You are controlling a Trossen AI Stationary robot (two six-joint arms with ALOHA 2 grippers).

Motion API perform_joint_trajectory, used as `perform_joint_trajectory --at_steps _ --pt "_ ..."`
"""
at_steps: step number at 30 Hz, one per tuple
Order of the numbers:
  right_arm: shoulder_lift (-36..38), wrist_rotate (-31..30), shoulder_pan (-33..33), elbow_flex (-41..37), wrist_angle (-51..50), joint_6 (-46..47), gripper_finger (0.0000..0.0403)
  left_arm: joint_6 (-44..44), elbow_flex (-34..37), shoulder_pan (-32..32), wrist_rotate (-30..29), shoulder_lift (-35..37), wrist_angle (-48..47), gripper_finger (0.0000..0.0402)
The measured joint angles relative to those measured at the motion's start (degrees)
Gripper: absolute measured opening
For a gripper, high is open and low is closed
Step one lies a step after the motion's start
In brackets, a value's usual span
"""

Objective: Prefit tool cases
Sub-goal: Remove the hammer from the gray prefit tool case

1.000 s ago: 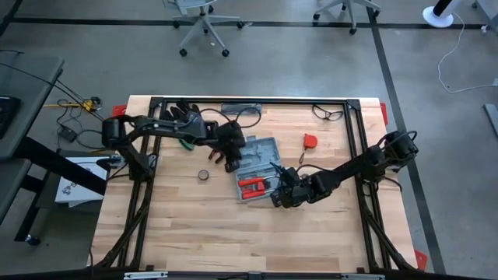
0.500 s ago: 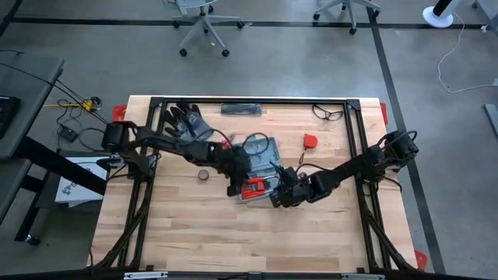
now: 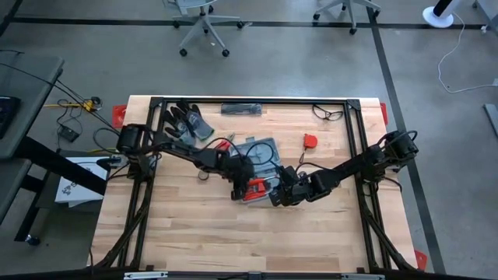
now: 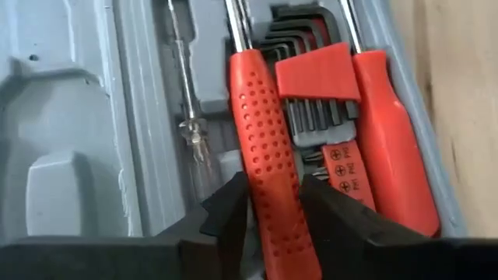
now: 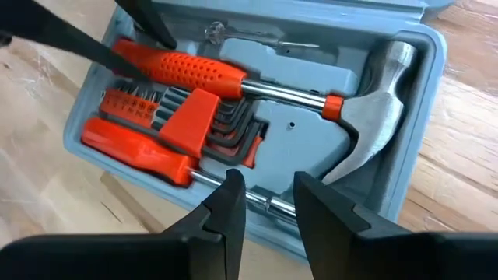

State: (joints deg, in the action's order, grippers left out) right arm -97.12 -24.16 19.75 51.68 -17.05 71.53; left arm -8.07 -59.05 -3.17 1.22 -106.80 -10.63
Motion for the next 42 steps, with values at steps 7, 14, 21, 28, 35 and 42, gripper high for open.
perform_joint_trajectory --at_steps 7,14,21,28,35,42 --pt "0.00 -0.07 0.00 0.00 -0.44 0.00 0.0103 0.67 0.02 -0.45 -6.89 -0.35 -1.15 0.0170" --pt "0.00 0.02 -0.26 0.00 -0.97 0.00 0.0103 0.13 -0.43 -0.71 -8.80 -4.71 -0.02 0.0181" --pt "0.00 0.22 -0.26 0.00 -1.10 0.44 0.0103 0.52 -0.44 -1.25 -8.81 -5.42 1.04 0.0128" --pt "0.02 0.22 -0.26 0.00 -1.14 0.60 0.0103 -3.38 -0.74 -0.09 -2.55 -5.18 2.47 0.0031" --pt "0.02 -0.79 -0.26 0.00 -0.38 1.97 0.0103 -4.13 -0.03 0.18 2.40 -0.21 2.01 0.0005" --pt "0.65 -0.66 -0.26 -0.02 0.91 0.40 0.0103 -3.87 0.18 1.46 1.49 6.25 -0.42 0.0003"
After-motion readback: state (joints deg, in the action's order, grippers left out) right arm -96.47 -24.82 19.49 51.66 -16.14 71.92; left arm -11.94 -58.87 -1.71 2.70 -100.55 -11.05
